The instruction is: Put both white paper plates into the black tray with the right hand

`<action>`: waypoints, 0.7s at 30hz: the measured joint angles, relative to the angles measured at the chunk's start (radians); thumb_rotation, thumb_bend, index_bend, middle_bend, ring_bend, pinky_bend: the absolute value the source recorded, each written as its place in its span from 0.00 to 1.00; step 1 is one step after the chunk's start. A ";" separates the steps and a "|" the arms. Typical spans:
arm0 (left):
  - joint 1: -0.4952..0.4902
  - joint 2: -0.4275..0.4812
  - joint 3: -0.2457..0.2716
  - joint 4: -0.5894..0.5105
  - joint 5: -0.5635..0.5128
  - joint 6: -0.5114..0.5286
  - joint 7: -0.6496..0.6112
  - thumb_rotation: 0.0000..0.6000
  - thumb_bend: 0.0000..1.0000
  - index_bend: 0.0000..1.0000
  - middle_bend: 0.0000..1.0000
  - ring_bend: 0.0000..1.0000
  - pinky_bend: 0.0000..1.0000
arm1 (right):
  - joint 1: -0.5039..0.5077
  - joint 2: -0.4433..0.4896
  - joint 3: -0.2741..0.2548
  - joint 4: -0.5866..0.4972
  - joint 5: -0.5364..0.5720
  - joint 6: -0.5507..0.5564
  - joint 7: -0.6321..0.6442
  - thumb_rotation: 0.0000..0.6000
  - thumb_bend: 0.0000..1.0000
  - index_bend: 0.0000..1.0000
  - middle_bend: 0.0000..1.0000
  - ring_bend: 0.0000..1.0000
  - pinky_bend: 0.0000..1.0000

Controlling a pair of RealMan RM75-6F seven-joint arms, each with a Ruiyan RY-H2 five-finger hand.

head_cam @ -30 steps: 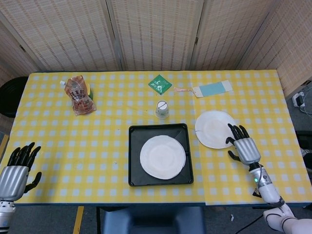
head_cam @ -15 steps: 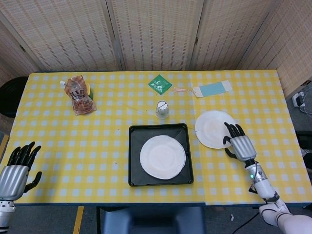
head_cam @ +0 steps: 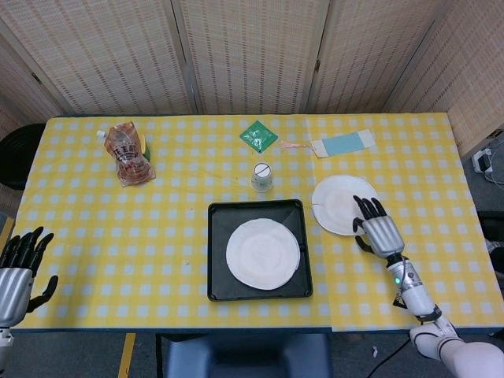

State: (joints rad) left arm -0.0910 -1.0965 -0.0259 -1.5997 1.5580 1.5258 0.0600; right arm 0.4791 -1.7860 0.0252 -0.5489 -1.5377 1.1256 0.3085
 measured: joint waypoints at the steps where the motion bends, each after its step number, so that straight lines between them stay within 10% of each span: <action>1: 0.000 0.001 0.001 -0.001 0.000 -0.002 0.000 1.00 0.46 0.00 0.00 0.00 0.00 | 0.000 -0.001 0.000 0.001 0.001 -0.002 0.003 1.00 0.43 0.53 0.00 0.00 0.00; 21: -0.013 0.009 0.004 -0.010 -0.020 -0.045 -0.017 1.00 0.46 0.00 0.00 0.00 0.00 | 0.028 -0.063 0.020 0.107 0.019 -0.023 0.097 1.00 0.46 0.64 0.02 0.00 0.00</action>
State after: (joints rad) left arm -0.1039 -1.0870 -0.0218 -1.6096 1.5379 1.4813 0.0428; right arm 0.5068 -1.8493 0.0454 -0.4419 -1.5188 1.1030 0.4053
